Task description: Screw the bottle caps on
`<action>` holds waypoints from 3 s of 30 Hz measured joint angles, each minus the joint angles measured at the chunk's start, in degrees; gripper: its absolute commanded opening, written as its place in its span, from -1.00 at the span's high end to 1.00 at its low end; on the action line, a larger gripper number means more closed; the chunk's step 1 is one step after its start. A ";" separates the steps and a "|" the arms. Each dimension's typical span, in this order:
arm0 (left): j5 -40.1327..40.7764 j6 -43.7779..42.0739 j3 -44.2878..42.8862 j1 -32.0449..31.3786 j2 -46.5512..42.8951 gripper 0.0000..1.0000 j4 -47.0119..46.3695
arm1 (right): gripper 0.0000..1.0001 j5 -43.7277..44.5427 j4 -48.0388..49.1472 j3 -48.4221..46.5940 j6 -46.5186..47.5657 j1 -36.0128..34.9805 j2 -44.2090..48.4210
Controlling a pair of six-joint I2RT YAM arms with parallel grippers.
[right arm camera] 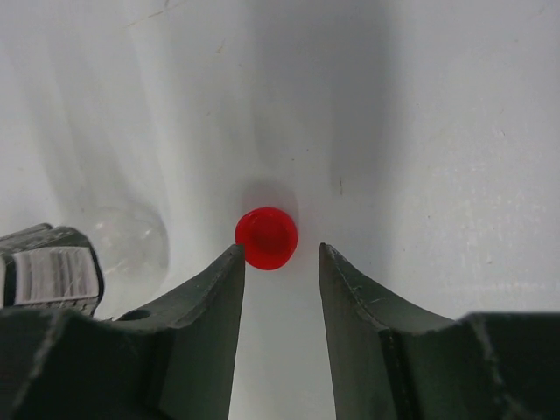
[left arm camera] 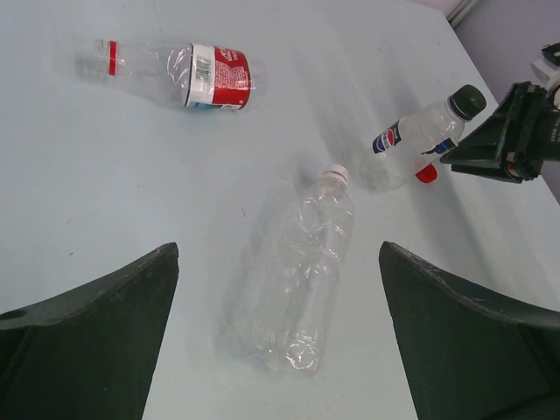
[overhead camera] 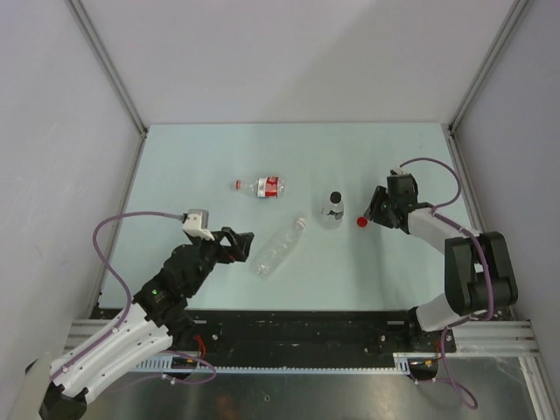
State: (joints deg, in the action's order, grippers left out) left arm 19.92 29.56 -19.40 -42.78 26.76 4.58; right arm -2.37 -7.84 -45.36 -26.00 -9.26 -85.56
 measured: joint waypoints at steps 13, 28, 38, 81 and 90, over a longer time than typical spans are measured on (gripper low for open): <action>-0.68 -0.04 0.00 0.00 0.63 -0.99 -0.68 | 0.63 0.13 1.03 -3.56 0.81 0.00 -9.22; -7.98 -2.67 0.00 0.02 1.68 -0.99 -3.61 | 1.00 -4.37 0.48 -3.76 0.48 -0.13 -5.31; -27.34 -1.42 -2.10 0.02 9.38 -0.99 -20.20 | 1.00 -15.56 2.95 -0.94 -4.04 -0.96 28.72; -61.31 26.08 -17.90 -3.54 30.49 0.15 -44.85 | 1.00 -47.93 39.91 6.67 6.69 -29.35 36.72; -61.90 26.56 -17.81 -3.52 30.51 0.52 -45.83 | 0.92 -47.08 40.76 6.67 6.80 -29.68 36.72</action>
State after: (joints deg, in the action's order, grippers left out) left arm -41.98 56.12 -37.21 -46.30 57.28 -41.25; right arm -49.45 32.93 -38.70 -19.20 -38.94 -48.84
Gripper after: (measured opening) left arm 0.416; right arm 0.020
